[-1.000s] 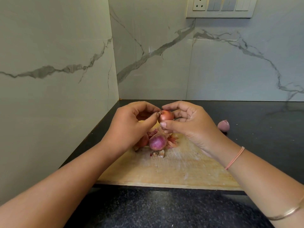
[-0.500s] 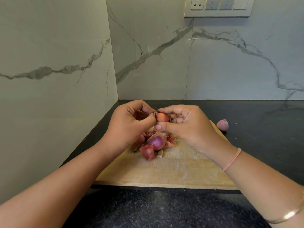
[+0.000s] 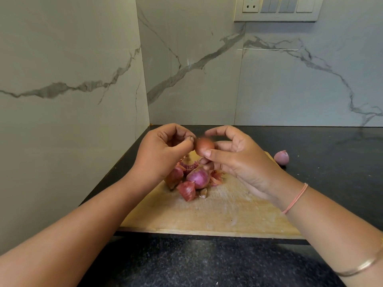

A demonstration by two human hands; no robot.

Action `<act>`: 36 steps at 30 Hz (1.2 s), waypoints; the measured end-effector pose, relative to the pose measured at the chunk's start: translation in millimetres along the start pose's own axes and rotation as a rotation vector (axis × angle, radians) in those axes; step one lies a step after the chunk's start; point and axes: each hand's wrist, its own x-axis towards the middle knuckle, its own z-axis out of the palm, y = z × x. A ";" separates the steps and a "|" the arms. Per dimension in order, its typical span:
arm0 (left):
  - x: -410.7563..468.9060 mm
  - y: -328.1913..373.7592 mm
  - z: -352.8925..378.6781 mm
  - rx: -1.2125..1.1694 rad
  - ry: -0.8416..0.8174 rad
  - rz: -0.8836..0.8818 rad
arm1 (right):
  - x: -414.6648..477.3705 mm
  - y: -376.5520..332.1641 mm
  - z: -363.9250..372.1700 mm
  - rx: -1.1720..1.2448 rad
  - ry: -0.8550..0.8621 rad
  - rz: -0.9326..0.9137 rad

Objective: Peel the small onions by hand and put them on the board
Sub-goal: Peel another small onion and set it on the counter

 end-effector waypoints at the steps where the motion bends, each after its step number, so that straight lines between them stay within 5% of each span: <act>1: -1.0 0.4 0.2 -0.005 -0.013 0.000 | 0.3 -0.2 -1.1 0.021 0.008 0.000; 13: -5.9 2.1 1.3 0.125 -0.047 0.146 | 1.1 4.1 2.7 -0.132 0.035 -0.052; 26: 4.4 -0.9 -2.4 -0.101 0.149 -0.127 | 0.1 -6.3 -2.1 0.065 -0.004 -0.051; 36: -5.1 8.5 1.6 -0.127 -0.127 -0.037 | 0.2 -2.1 -2.3 -0.036 -0.014 -0.081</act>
